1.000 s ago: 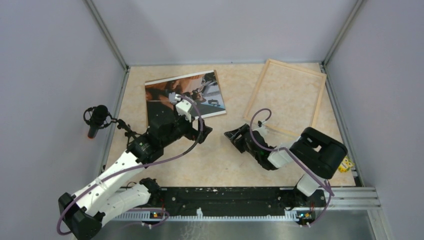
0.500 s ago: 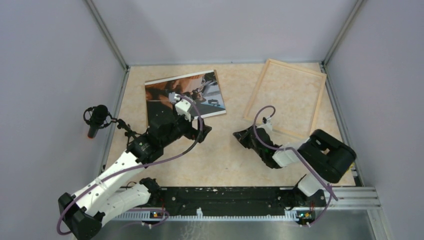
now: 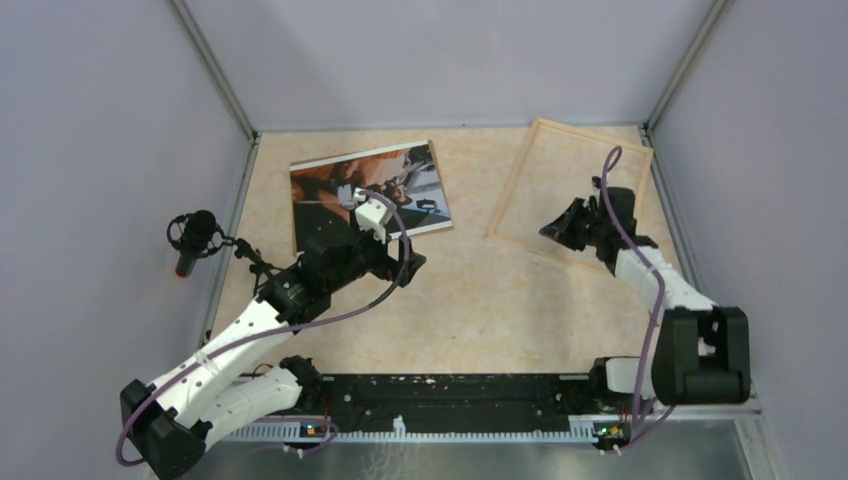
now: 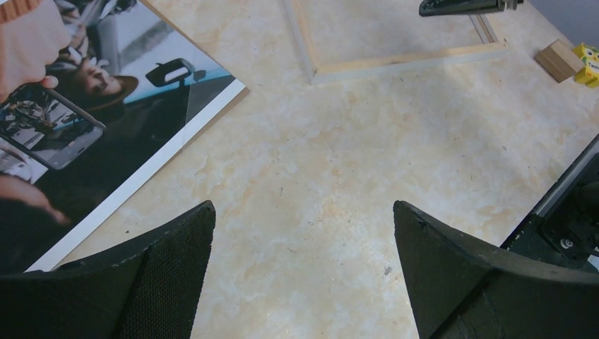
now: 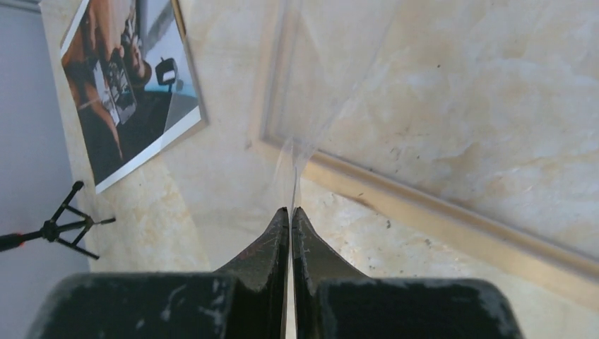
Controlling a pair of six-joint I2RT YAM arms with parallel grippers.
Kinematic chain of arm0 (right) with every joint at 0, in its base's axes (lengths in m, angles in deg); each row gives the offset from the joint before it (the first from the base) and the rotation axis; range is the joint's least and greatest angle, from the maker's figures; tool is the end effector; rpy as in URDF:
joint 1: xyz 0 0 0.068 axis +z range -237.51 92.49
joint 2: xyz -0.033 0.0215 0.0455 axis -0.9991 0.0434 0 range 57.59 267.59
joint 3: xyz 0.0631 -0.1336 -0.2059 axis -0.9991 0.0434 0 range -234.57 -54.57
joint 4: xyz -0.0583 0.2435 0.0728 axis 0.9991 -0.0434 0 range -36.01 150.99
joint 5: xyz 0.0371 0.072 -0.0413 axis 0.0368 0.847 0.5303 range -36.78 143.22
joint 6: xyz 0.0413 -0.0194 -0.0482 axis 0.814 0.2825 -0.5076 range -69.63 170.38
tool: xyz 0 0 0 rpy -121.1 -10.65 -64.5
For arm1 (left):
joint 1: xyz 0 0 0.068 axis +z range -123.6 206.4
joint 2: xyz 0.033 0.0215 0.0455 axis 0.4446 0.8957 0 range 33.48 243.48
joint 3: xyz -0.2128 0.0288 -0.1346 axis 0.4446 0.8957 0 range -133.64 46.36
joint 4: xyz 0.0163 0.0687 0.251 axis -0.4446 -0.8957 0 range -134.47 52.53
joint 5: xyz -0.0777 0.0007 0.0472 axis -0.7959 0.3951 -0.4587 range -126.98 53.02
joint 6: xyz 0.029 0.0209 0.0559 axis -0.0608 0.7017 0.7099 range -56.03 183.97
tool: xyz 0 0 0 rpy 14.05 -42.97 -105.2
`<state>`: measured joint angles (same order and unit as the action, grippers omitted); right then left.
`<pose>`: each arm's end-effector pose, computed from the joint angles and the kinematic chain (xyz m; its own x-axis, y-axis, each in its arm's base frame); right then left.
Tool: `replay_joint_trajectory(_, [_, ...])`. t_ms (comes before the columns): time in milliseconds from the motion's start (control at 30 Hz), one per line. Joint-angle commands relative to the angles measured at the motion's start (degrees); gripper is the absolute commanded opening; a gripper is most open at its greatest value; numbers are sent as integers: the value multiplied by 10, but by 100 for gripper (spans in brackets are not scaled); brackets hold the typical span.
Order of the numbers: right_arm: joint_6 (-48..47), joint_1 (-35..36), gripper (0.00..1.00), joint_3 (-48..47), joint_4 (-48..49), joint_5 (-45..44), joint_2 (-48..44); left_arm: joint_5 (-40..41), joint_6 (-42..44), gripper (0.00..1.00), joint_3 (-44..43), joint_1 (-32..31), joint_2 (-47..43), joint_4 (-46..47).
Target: Put the photo into the frame
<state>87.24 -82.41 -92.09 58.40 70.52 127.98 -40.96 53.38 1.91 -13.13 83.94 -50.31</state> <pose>0.2746 0.0402 0.1890 -0.6580 0.5163 -0.5481 0.0857 0.7745 0.6267 0.1778 -0.1515 0.2948 -0.3709 0.0685 -0.9261 0.6283 0.7529 -0.1959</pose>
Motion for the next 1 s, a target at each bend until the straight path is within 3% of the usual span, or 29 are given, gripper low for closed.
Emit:
replay_joint_trajectory(0, [-160,-89,0,-124,-159,211,133,-18,-12,98,-7,-3,7,30])
replay_joint_trajectory(167, [-257,-114,0,-262,-242,287,313,-18,-16,98,-3,-3,6,31])
replay_joint_trajectory(300, [-239,-142,4,-318,-235,268,381,-12,-14,98,-2,-2,4,31])
replay_joint_trajectory(367, [-203,-152,22,-311,-191,266,376,-14,-14,98,-1,-2,4,31])
replay_joint_trajectory(500, [-139,-151,51,-262,-149,208,341,-22,-14,98,-1,-2,6,33])
replay_joint_trajectory(600, [-110,-149,62,-196,-134,146,282,-26,-14,98,-2,-3,7,33])
replay_joint_trajectory(733, [-94,-127,72,-114,-135,77,155,-24,-11,98,-2,-6,8,30])
replay_joint_trajectory(967, [-25,-69,80,13,-99,123,-5,-24,-9,98,-8,-13,16,28])
